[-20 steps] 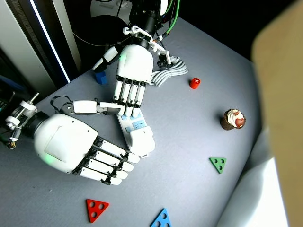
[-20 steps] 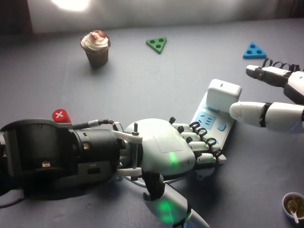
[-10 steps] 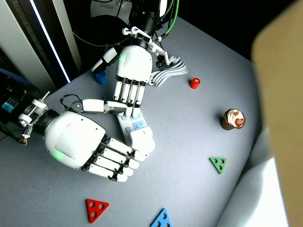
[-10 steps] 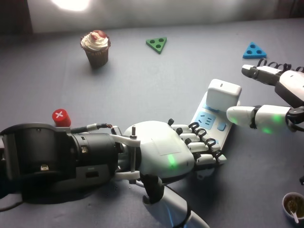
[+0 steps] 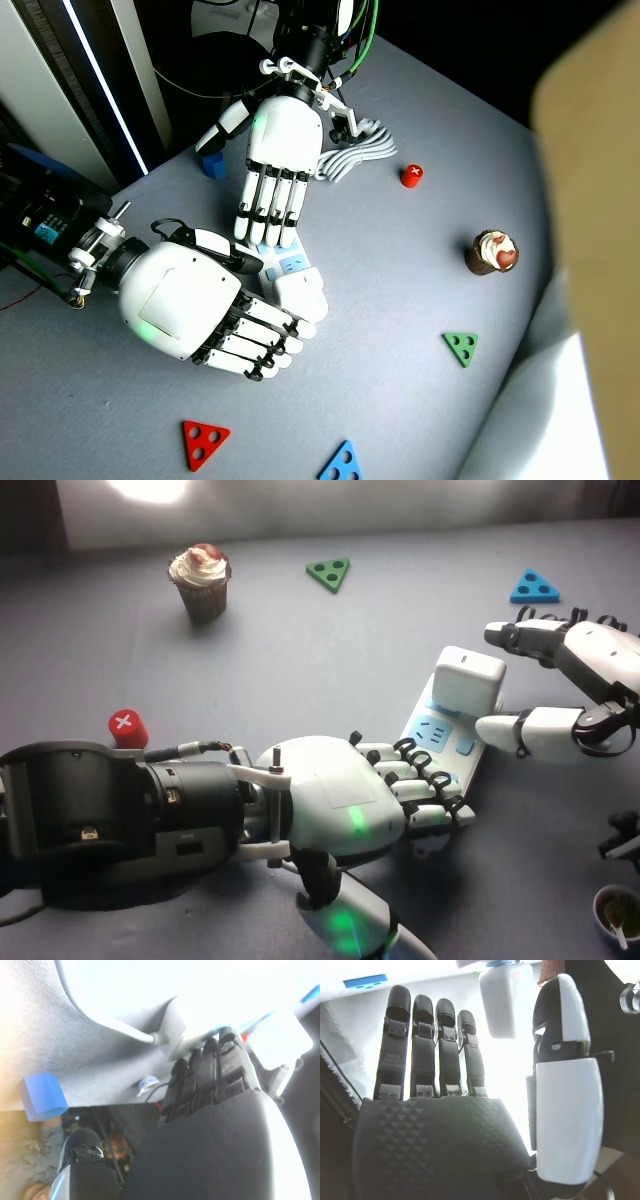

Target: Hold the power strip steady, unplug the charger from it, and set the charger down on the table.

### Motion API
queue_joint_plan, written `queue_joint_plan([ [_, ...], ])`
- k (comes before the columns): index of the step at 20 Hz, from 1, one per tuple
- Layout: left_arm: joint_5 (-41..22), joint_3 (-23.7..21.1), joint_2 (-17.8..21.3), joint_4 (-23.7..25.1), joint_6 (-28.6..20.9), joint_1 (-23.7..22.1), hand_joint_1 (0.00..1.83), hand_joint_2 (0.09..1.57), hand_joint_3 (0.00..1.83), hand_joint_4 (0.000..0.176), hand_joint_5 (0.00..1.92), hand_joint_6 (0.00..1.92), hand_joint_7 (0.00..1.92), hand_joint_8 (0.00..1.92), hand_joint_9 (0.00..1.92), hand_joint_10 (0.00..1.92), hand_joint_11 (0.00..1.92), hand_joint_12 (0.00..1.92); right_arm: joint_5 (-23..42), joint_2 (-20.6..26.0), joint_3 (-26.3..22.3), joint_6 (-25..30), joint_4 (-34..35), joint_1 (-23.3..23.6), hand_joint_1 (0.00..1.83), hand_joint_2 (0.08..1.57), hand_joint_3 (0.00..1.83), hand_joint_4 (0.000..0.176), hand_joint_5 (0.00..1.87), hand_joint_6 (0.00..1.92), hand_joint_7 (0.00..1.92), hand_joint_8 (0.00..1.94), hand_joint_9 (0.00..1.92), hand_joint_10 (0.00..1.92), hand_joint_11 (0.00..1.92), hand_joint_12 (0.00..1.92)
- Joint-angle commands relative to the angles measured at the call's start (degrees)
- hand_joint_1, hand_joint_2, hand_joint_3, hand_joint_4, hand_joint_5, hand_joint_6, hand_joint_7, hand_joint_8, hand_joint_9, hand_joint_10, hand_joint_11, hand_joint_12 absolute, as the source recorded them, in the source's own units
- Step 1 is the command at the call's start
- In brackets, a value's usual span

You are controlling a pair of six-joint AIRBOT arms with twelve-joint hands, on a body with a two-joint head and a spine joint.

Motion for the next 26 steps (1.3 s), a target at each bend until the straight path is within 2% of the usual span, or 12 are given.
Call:
queue_joint_plan([
  [1,-2.3,-0.1,0.1,-0.3,-0.1,0.1,0.00,0.95,0.00,0.000,0.05,0.00,0.06,0.01,0.05,0.01,0.05,0.02,5.5,0.3,0.4,0.4,-2.1,0.8,0.91,1.07,0.00,0.000,0.41,0.00,0.44,0.00,0.42,0.00,0.24,0.57],
  [3,-2.2,-0.1,0.1,-0.3,-0.1,0.1,0.00,0.96,0.00,0.000,0.05,0.00,0.06,0.00,0.04,0.00,0.05,0.02,5.4,-0.2,0.7,0.4,-1.1,1.3,0.92,1.07,0.00,0.000,0.43,0.01,0.47,0.01,0.46,0.01,0.24,0.66],
  [10,-2.0,-0.1,0.1,-0.4,-0.1,0.1,0.00,0.95,0.00,0.000,0.04,0.00,0.05,0.00,0.04,0.00,0.05,0.02,1.6,-1.4,1.0,0.4,3.6,3.5,0.93,1.07,0.00,0.000,0.45,0.01,0.49,0.01,0.48,0.01,0.25,0.67],
  [26,-1.8,0.1,0.2,-0.4,-0.1,0.1,0.00,0.96,0.00,0.000,0.05,0.00,0.05,0.00,0.04,0.00,0.05,0.02,1.9,-4.0,4.1,2.1,3.7,4.6,0.91,1.07,0.00,0.000,0.46,0.00,0.50,0.00,0.49,0.00,0.27,0.68],
])
